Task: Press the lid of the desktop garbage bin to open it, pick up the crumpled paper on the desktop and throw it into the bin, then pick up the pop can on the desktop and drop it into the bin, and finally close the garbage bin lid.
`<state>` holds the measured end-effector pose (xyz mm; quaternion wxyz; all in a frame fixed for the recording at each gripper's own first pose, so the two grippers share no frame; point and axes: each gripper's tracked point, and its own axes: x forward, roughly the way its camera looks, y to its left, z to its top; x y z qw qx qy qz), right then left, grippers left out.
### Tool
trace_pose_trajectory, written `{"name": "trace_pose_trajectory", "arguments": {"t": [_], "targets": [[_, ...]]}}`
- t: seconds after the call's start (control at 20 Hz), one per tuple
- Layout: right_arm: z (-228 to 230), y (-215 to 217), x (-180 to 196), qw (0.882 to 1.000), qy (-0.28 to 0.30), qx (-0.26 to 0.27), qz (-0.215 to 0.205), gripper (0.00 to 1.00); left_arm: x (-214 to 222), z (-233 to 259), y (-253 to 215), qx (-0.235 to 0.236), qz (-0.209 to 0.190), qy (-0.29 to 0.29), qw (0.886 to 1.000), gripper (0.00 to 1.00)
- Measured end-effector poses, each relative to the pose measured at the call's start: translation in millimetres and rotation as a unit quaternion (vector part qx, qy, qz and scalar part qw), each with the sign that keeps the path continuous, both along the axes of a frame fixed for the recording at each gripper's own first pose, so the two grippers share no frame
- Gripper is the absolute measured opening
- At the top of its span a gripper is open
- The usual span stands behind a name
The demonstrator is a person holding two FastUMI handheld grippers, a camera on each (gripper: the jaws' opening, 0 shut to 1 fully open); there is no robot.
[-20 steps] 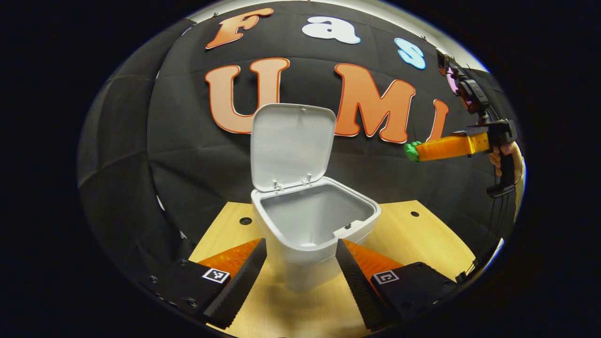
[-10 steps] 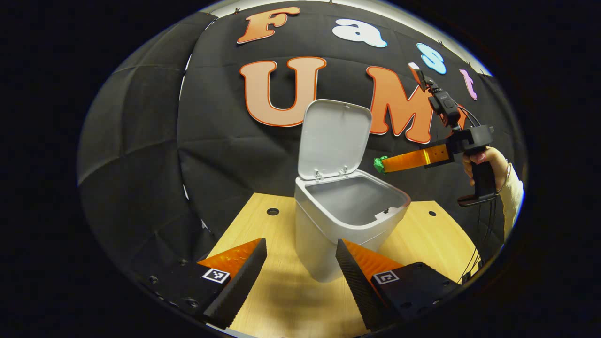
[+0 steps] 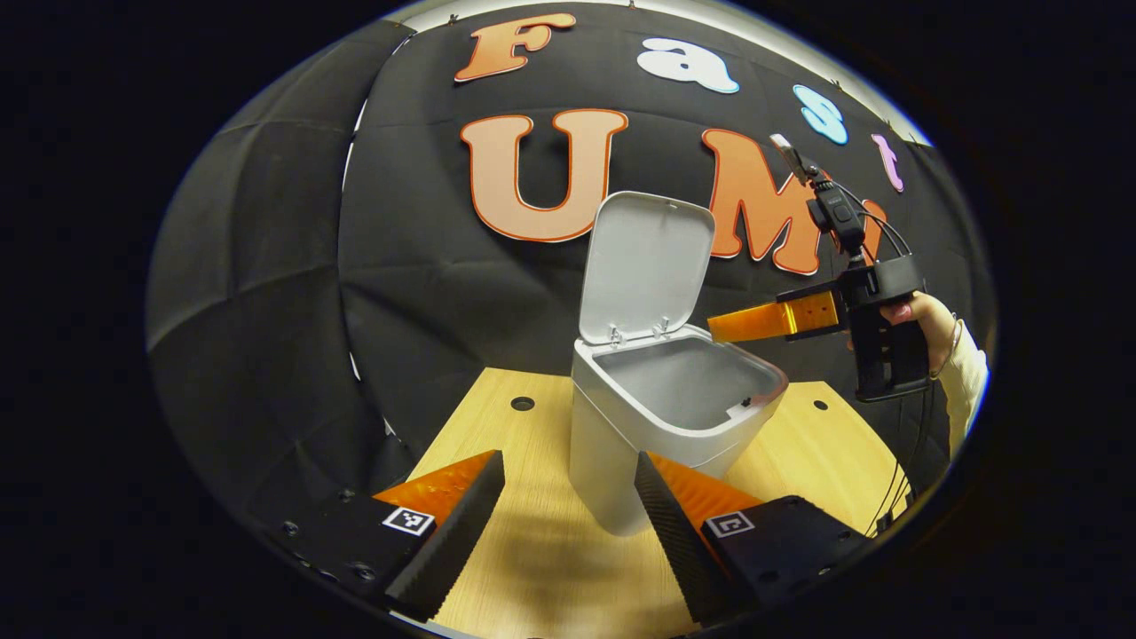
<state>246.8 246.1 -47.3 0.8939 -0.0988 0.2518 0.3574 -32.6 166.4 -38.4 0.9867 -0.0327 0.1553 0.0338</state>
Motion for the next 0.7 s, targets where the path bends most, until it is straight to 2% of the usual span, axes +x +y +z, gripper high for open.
{"name": "trace_pose_trajectory", "arguments": {"t": [0.4,0.7], "targets": [[21,-12,-6,1.0,-0.016,0.02,-0.002,0.96,3,2,-18,-0.005,-0.015,-0.002,1.0,0.95],[57,-56,-12,0.997,-0.059,0.033,-0.029,0.96,6,3,-51,-0.003,-0.046,-0.001,0.999,0.95]]}}
